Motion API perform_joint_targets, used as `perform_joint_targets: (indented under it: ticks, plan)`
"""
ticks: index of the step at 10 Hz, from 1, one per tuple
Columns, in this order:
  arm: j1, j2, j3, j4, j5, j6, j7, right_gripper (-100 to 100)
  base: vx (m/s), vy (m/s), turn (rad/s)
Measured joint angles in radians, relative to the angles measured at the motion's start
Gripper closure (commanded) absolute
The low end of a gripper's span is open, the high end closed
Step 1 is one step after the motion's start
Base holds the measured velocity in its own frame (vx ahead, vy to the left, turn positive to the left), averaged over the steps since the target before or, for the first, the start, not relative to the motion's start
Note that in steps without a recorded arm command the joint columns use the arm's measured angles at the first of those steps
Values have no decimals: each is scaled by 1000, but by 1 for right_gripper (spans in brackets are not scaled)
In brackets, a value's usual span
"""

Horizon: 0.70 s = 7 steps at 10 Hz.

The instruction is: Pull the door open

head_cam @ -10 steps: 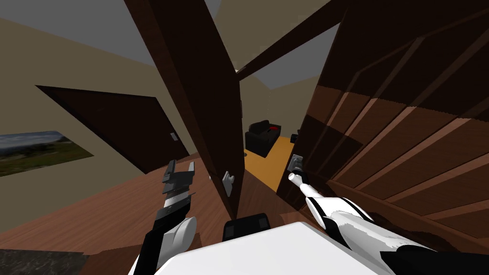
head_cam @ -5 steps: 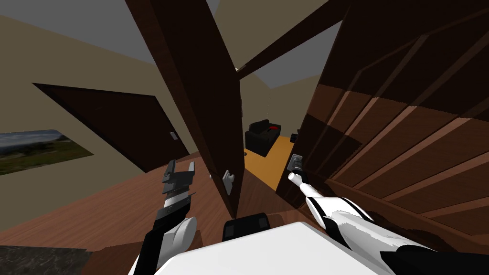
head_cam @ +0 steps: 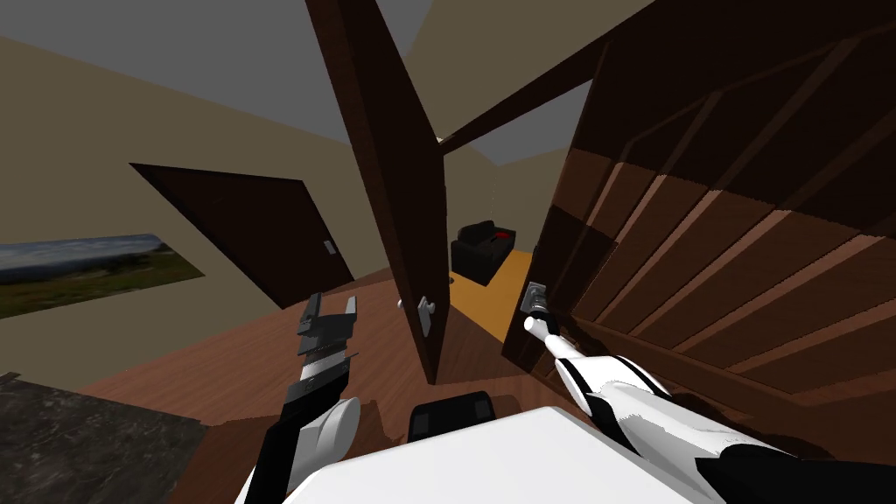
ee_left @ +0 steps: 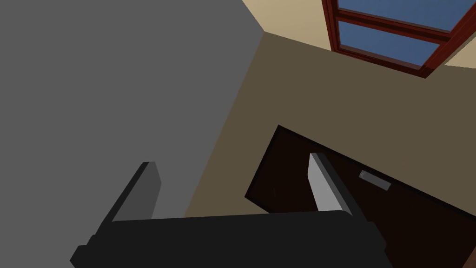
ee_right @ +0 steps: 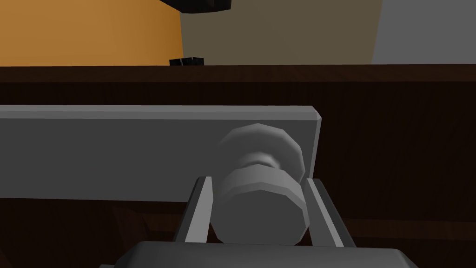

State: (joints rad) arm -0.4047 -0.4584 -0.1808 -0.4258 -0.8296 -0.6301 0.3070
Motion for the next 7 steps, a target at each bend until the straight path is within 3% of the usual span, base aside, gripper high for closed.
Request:
perform_joint_targets:
  ticks: [2,4,5,7]
  plan:
    - [14,7,-7,-26,-5,16,17,100,19,-5,-10]
    - [11,5,-5,-45,3,22,17,100,-153,-11,28]
    - [19,9,-8,-81,8,33,24,100,-193,47,35]
    - [-5,6,24,-42,37,22,-16,100,-179,34,17]
